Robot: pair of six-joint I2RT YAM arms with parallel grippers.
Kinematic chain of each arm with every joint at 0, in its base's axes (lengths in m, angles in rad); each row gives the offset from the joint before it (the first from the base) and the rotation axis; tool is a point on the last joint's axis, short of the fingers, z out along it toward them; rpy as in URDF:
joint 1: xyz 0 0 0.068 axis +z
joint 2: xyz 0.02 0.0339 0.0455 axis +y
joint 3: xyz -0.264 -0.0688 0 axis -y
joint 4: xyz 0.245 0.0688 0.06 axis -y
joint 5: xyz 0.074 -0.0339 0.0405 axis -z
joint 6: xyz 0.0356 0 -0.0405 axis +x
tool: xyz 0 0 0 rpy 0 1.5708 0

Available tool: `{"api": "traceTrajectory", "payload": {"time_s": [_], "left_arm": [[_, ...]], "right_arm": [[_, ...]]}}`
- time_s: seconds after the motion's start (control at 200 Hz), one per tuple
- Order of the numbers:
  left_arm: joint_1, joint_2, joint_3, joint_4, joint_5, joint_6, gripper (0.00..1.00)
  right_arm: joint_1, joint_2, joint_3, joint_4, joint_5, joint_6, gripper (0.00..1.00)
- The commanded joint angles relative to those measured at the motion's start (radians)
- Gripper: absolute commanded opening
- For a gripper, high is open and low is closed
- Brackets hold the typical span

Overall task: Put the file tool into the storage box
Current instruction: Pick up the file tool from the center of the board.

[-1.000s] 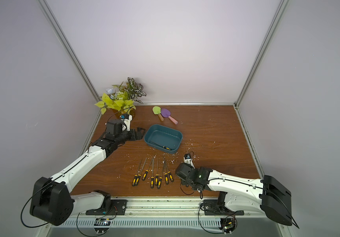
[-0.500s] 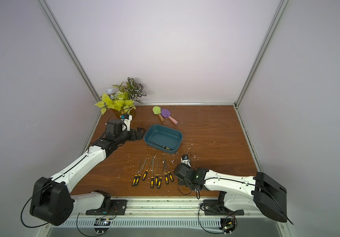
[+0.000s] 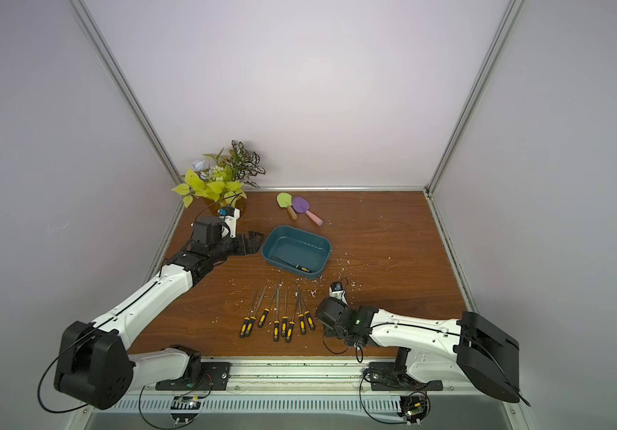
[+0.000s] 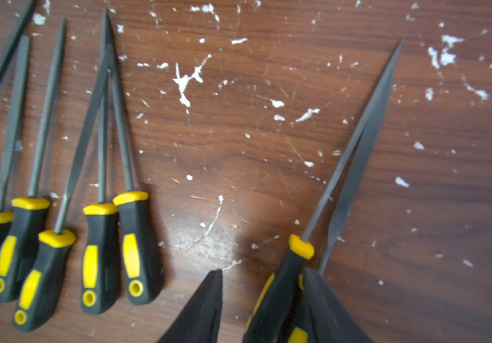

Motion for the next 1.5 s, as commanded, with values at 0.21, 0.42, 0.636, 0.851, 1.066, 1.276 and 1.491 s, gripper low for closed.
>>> {"api": "traceTrajectory", "payload": {"time_s": [0.21,0.42,0.636,0.851,1.066,1.276,1.491], "left_arm": [[-0.006,-0.019,-0.002,-0.006,0.007,0.012,1.0],[-0.006,-0.024,-0.004,-0.007,0.008,0.012,1.0],[-0.006,-0.023,-0.002,-0.007,0.012,0.012,0.99],[-0.006,-0.021,-0.002,-0.007,0.011,0.012,0.99],[-0.007,-0.019,-0.003,-0.009,0.009,0.013,1.0],[-0.045,-0.031,-0.002,-0.019,-0.03,0.035,1.0],[-0.045,-0.065,-0.005,-0.012,-0.081,0.041,1.0]], "right_arm": [[0.002,0.103,0.064,0.044,-0.042,-0.072,0.47],[0.011,0.172,0.132,0.018,-0.021,-0.101,0.43],[0.017,0.209,0.168,-0.055,0.021,-0.105,0.27],[0.02,0.196,0.141,-0.087,0.041,-0.097,0.3],[0.027,0.181,0.087,-0.033,0.014,-0.121,0.33],[0.055,0.194,0.109,-0.055,0.032,-0.183,0.22],[0.099,0.178,0.137,-0.12,0.07,-0.26,0.19]]}}
